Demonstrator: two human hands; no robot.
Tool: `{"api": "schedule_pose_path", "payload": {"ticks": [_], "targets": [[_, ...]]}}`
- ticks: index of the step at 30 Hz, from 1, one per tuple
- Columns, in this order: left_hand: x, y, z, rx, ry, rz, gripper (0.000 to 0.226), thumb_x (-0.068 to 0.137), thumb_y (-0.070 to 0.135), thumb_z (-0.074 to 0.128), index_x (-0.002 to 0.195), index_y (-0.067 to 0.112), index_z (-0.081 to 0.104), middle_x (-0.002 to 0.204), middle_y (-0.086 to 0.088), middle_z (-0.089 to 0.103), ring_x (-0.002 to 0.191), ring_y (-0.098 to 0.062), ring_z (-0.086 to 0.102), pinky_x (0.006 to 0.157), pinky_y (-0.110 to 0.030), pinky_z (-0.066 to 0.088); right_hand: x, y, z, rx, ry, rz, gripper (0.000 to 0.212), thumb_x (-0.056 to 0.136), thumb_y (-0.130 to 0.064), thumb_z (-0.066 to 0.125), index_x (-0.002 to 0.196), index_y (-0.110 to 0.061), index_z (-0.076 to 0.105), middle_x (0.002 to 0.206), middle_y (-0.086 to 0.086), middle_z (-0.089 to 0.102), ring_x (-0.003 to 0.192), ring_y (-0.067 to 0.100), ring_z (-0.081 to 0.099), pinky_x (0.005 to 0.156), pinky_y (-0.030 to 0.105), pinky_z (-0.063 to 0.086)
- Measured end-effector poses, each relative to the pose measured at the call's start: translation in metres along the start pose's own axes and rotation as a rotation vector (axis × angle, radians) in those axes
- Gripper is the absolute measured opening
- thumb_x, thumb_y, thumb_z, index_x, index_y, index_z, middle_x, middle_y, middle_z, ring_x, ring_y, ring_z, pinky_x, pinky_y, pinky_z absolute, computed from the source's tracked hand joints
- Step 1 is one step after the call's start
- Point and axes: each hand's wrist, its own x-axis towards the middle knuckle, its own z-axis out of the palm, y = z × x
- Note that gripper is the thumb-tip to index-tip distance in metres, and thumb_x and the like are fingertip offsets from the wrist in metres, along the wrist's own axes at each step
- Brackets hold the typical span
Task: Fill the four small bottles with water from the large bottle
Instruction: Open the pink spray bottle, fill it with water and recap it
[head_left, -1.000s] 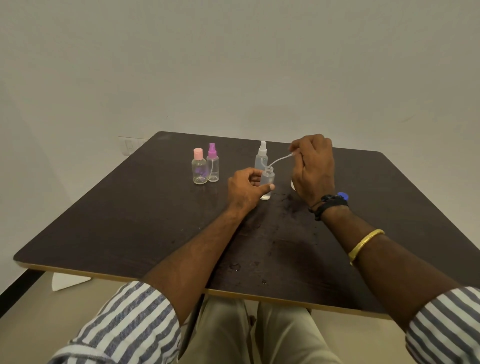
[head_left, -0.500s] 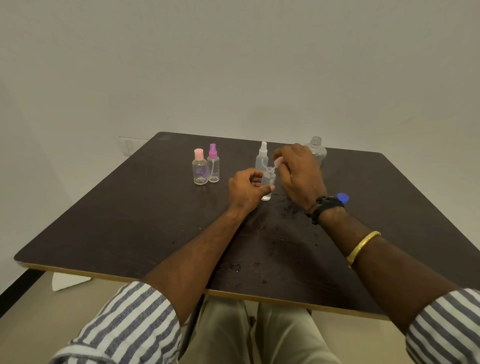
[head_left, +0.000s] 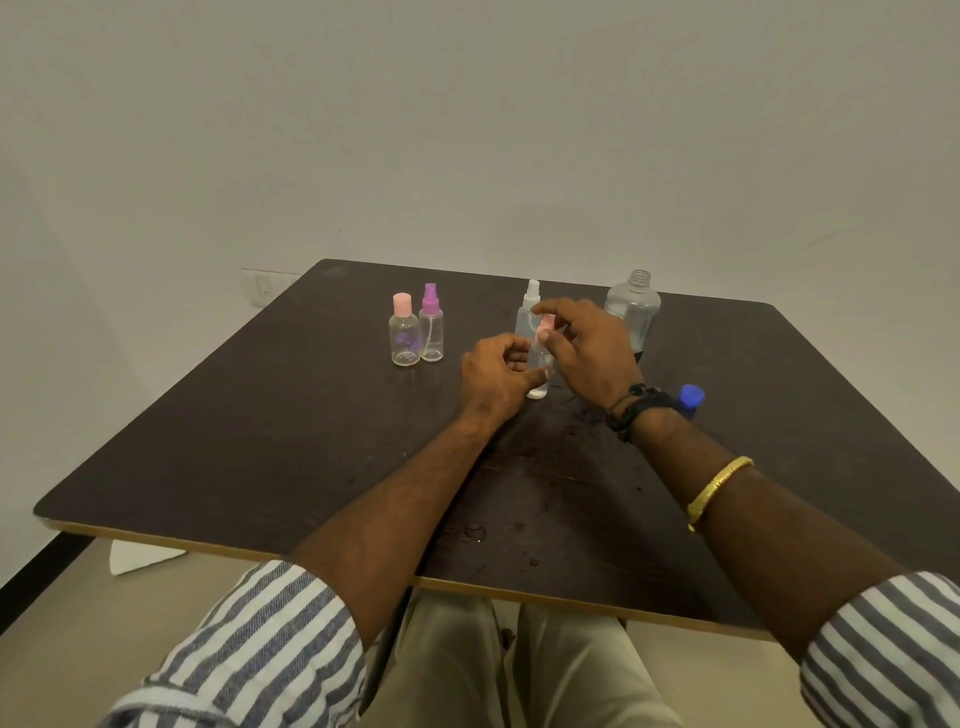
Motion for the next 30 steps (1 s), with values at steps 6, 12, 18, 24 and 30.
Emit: {"api": "schedule_pose_path", "payload": {"ticks": [6, 12, 18, 24, 30], "targets": [[-0.001, 0.001, 0.0, -0.002, 0.001, -0.001, 0.04, 0.074, 0.022, 0.09, 0.109, 0.01, 0.075, 0.093, -0.001, 0.077, 0.083, -0.013, 0.073, 0.075, -0.023, 0.062, 0.005, 0.002, 0.011, -0.092, 0.042, 0.121, 0.03, 0.089, -0.046, 0.067, 0.109, -0.024, 0.066, 0.099, 0.001, 0.059, 0.083, 0.015, 0.057, 0.069, 0.028, 0.047], [0.001, 0.0, 0.0, -0.033, -0.02, -0.009, 0.041, 0.073, 0.018, 0.09, 0.108, 0.006, 0.073, 0.097, -0.005, 0.077, 0.086, -0.016, 0.074, 0.08, -0.028, 0.063, 0.004, -0.002, 0.007, 0.075, 0.071, 0.067, 0.03, 0.096, -0.023, 0.056, 0.123, -0.02, 0.068, 0.113, 0.002, 0.072, 0.093, 0.013, 0.067, 0.084, 0.032, 0.058], [0.001, -0.001, 0.002, -0.03, -0.006, 0.003, 0.04, 0.074, 0.021, 0.091, 0.107, 0.007, 0.074, 0.093, -0.003, 0.076, 0.08, -0.011, 0.072, 0.076, -0.026, 0.062, -0.002, 0.0, 0.012, -0.051, 0.053, 0.032, 0.016, 0.096, -0.028, 0.06, 0.108, -0.023, 0.068, 0.097, 0.003, 0.065, 0.083, 0.015, 0.06, 0.074, 0.034, 0.053], [0.003, -0.003, 0.003, -0.013, 0.005, -0.002, 0.032, 0.075, 0.015, 0.089, 0.102, 0.008, 0.075, 0.088, -0.006, 0.077, 0.079, -0.02, 0.074, 0.076, -0.036, 0.064, -0.003, -0.003, 0.016, -0.074, 0.037, 0.102, 0.036, 0.089, -0.047, 0.057, 0.117, -0.026, 0.067, 0.105, 0.004, 0.063, 0.092, 0.018, 0.06, 0.076, 0.031, 0.052], [0.005, -0.008, 0.004, -0.011, 0.0, -0.018, 0.039, 0.074, 0.015, 0.089, 0.109, 0.006, 0.073, 0.095, -0.006, 0.077, 0.085, -0.019, 0.075, 0.081, -0.041, 0.064, -0.008, -0.006, 0.018, 0.014, 0.064, 0.086, 0.039, 0.093, -0.028, 0.053, 0.129, -0.017, 0.064, 0.116, 0.006, 0.07, 0.101, 0.021, 0.064, 0.09, 0.041, 0.055]]}}
